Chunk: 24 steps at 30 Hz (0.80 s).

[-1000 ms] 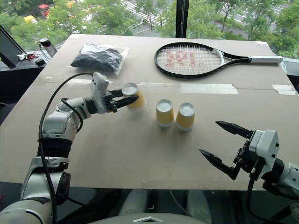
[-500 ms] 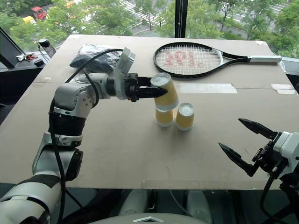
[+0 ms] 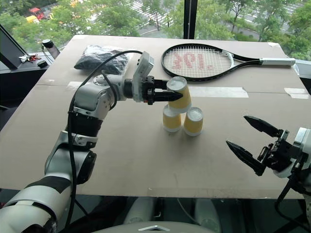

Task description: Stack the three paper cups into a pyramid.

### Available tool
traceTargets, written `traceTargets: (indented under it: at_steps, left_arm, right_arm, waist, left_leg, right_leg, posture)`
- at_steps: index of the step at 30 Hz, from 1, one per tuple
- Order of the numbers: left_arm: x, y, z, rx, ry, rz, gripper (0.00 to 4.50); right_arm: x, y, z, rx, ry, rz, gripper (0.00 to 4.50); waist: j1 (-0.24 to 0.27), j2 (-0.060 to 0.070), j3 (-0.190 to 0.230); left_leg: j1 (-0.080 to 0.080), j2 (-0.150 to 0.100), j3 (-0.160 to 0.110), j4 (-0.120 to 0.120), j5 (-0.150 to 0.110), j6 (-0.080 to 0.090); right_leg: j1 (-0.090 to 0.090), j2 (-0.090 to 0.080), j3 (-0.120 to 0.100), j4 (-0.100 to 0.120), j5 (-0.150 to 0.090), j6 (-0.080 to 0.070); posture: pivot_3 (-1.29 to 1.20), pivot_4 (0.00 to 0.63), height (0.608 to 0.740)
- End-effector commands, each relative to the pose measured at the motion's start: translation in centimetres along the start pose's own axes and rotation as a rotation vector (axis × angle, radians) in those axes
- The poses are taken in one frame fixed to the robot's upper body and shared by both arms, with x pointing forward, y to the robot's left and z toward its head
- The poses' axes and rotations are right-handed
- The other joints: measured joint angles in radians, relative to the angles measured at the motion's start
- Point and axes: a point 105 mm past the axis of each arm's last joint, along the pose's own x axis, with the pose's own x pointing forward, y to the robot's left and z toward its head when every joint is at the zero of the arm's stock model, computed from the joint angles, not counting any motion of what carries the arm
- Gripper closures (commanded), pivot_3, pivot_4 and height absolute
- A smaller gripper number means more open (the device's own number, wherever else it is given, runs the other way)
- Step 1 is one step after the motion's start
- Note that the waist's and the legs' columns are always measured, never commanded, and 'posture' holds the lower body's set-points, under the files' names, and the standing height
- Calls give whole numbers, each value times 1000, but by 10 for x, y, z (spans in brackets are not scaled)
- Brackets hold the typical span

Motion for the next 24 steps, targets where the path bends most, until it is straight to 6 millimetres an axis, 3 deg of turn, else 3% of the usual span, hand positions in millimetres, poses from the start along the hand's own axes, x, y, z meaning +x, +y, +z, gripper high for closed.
traceTargets:
  at_steps: [1, 15, 24]
  left_arm:
    - [1, -2, 19, 63, -37, -17, 2083]
    - [3, 1, 18, 59, -36, -14, 2083]
    - [7, -4, 25, 70, -52, -41, 2083]
  right_arm:
    - [-2, 4, -6, -48, -47, 25, 0]
    - [9, 7, -19, -3, -225, 32, 0]
    - [14, 14, -22, 36, -218, 75, 0]
  waist:
    - [-1, 0, 0]
    - [-1, 0, 0]
    - [-1, 0, 0]
  left_leg:
    - [0, 0, 0, 0, 0, 0]
    - [1, 0, 0, 0, 0, 0]
    - [1, 0, 0, 0, 0, 0]
  right_leg:
    - [0, 0, 0, 0, 0, 0]
    - [0, 1, 1, 1, 0, 0]
    - [0, 1, 0, 1, 0, 0]
  posture:
    - [0, 150, 740]
    - [0, 150, 740]
    - [0, 150, 740]
